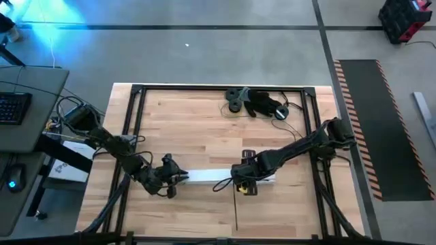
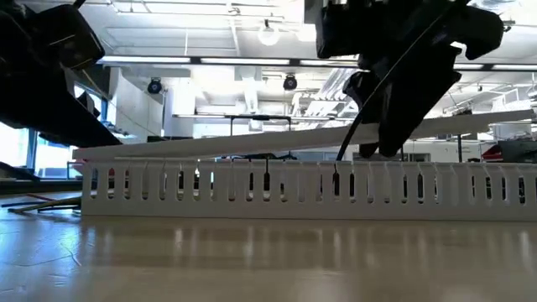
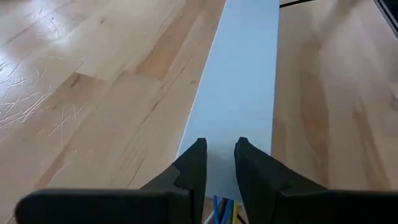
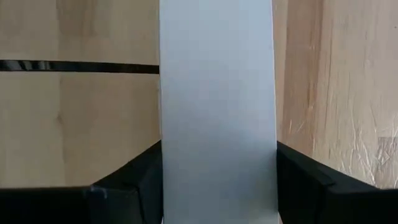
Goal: Ziptie cables
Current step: Close the white cable duct
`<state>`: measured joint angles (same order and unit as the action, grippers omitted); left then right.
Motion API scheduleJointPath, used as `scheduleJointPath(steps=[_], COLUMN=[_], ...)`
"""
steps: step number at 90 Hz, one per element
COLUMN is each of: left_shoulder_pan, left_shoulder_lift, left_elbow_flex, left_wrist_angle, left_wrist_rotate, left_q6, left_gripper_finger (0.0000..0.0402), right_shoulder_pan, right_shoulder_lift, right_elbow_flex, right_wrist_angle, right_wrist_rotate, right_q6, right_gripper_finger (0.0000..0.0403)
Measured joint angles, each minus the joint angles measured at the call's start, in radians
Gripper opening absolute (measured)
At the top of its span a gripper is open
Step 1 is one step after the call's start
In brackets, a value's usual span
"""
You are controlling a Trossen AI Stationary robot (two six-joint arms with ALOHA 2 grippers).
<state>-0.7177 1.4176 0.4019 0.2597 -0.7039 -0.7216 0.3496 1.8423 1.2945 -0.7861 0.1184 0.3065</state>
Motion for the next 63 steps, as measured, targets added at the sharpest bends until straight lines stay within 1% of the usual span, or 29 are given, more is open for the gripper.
scheduleJointPath(steps=[8, 24, 32, 44, 53, 63], left_shoulder_pan=[0.0, 0.003, 0.003, 0.003, 0.005, 0.016], left_shoulder_lift=[0.022, 0.112, 0.129, 0.106, 0.065, 0.021], left_elbow_flex=[0.0, 0.003, 0.006, 0.007, 0.023, 0.066], left_wrist_angle=[0.019, 0.104, 0.111, 0.1, 0.073, 0.089], left_wrist_rotate=[-0.002, -0.024, -0.034, -0.037, -0.03, -0.008], left_q6=[0.0, 0.019, 0.015, 0.034, 0.089, 0.145], left_gripper_finger=[0.0064, 0.0064, 0.0064, 0.0064, 0.0064, 0.0061], right_shoulder_pan=[0.0, 0.001, 0.001, 0.001, 0.001, -0.001], right_shoulder_lift=[0.002, 0.002, 0.002, 0.003, 0.003, 0.003], right_elbow_flex=[0.0, -0.001, -0.002, -0.002, -0.002, 0.0], right_wrist_angle=[-0.003, -0.021, -0.028, -0.03, -0.022, -0.018], right_wrist_rotate=[-0.001, -0.01, -0.012, -0.011, -0.005, 0.004], right_q6=[0.0, 0.0, 0.004, 0.009, 0.03, 0.034], right_gripper_finger=[0.0204, 0.0204, 0.0204, 0.0204, 0.0204, 0.0204])
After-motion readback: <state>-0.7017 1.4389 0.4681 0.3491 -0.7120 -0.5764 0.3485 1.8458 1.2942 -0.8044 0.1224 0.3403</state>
